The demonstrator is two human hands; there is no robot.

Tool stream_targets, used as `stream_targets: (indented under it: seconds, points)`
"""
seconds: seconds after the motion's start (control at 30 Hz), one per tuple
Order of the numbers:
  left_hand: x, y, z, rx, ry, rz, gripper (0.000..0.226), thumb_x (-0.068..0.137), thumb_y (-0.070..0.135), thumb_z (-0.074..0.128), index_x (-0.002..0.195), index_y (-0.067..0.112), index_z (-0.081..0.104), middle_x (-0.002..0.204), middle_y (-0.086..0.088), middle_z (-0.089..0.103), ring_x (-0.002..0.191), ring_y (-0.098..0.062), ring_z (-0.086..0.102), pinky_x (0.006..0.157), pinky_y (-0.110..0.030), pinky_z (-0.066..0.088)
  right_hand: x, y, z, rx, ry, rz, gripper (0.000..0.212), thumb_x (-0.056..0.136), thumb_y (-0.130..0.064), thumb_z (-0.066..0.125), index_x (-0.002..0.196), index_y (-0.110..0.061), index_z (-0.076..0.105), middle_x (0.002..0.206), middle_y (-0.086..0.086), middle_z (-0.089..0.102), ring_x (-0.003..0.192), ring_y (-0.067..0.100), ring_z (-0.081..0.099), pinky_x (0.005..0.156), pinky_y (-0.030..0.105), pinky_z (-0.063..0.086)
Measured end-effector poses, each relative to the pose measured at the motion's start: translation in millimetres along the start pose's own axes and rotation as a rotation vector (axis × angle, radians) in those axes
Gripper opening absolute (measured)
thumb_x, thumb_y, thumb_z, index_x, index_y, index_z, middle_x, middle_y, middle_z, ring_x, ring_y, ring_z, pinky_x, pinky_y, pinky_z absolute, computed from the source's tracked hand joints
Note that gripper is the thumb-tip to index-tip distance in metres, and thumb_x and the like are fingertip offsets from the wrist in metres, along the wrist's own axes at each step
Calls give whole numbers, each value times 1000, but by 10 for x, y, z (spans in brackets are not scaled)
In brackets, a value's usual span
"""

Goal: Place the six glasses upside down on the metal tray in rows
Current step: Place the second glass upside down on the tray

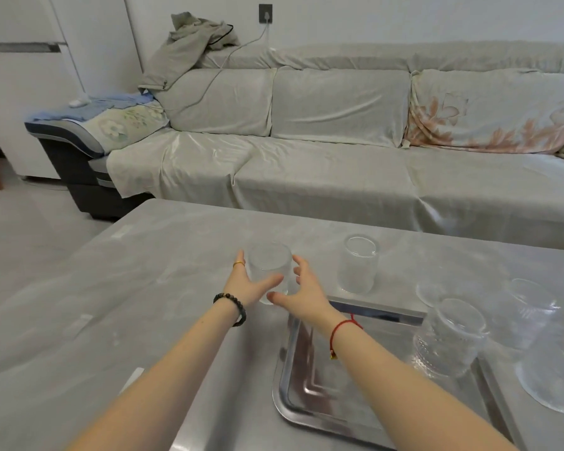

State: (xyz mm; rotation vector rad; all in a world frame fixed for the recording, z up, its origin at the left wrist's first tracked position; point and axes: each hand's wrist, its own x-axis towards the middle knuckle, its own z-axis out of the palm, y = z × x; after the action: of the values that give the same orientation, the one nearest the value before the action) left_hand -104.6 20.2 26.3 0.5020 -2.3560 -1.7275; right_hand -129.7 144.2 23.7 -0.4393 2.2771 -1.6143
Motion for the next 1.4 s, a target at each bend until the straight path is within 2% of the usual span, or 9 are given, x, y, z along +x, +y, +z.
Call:
stream_targets:
  seconds: [0.2, 0.27, 0.5, 0.7, 0.77, 0.87, 1.03, 1.17, 1.4]
  points:
    - [273, -242, 162, -76, 44, -26, 88, 58, 20, 81, 129, 19, 30, 112, 3, 45, 106, -16, 48, 90, -30, 45, 376, 245, 298, 80, 131, -30, 81, 67, -4, 72, 131, -27, 28, 103, -14, 50, 101, 8, 48, 70, 1, 41]
    - [296, -249, 199, -62, 96, -31, 84, 56, 22, 82, 123, 20, 33, 108, 2, 48, 100, -17, 51, 91, -31, 46, 400, 279, 336, 92, 161, -35, 81, 68, -1, 69, 132, -28, 28, 103, -15, 49, 102, 8, 50, 79, 10, 43]
    - [54, -30, 187, -236, 243, 42, 69, 57, 31, 82, 113, 15, 45, 112, -2, 57, 99, -15, 57, 81, -28, 49, 45, 58, 71, 221, 136, -191, 70, 62, -17, 80, 116, -38, 41, 109, -21, 54, 92, -13, 54, 64, 2, 46]
    - [-487, 348, 511, -819, -134, -256, 56, 57, 59, 62, 83, 11, 72, 80, -9, 76, 72, -19, 72, 50, -24, 55, -576, -18, -335, 365, 224, -154, 70, 61, -17, 81, 116, -36, 42, 124, 0, 53, 108, 15, 57, 90, 36, 53]
    - [-667, 376, 698, -910, -251, -348, 62, 57, 65, 58, 72, 7, 74, 76, -12, 75, 71, -21, 72, 48, -25, 55, -780, 14, -470, 355, 307, -134, 71, 57, -21, 84, 112, -39, 42, 120, -6, 54, 109, 13, 56, 92, 33, 50]
    - [-840, 361, 888, -850, -338, -438, 73, 62, 67, 56, 93, 1, 62, 81, -16, 74, 79, -25, 71, 53, -28, 57, -1038, 49, -705, 251, 396, -142, 67, 56, -24, 84, 101, -48, 41, 108, -23, 47, 101, -5, 48, 77, 7, 42]
    - [-957, 366, 1015, -540, -360, -421, 35, 84, 48, 47, 87, 14, 54, 73, -8, 73, 73, -18, 70, 72, -32, 53, -1228, 114, -1002, -8, 473, -138, 84, 55, -29, 82, 127, -30, 39, 119, -13, 41, 112, 4, 40, 98, 23, 32]
    - [-966, 381, 1085, -268, -240, -203, 40, 89, 28, 49, 125, 10, 47, 130, -7, 54, 120, -19, 49, 107, -39, 35, -1190, 194, -1038, -172, 471, -114, 85, 58, -33, 79, 131, -23, 37, 120, -4, 45, 115, 11, 42, 96, 21, 30]
    - [-1038, 339, 1258, -197, -303, -76, 37, 92, 22, 43, 128, 16, 45, 132, -3, 51, 116, -12, 46, 99, -29, 36, -1138, 505, -972, -67, 550, -2, 86, 60, -30, 80, 133, -19, 35, 136, 2, 46, 127, 17, 39, 102, 27, 31]
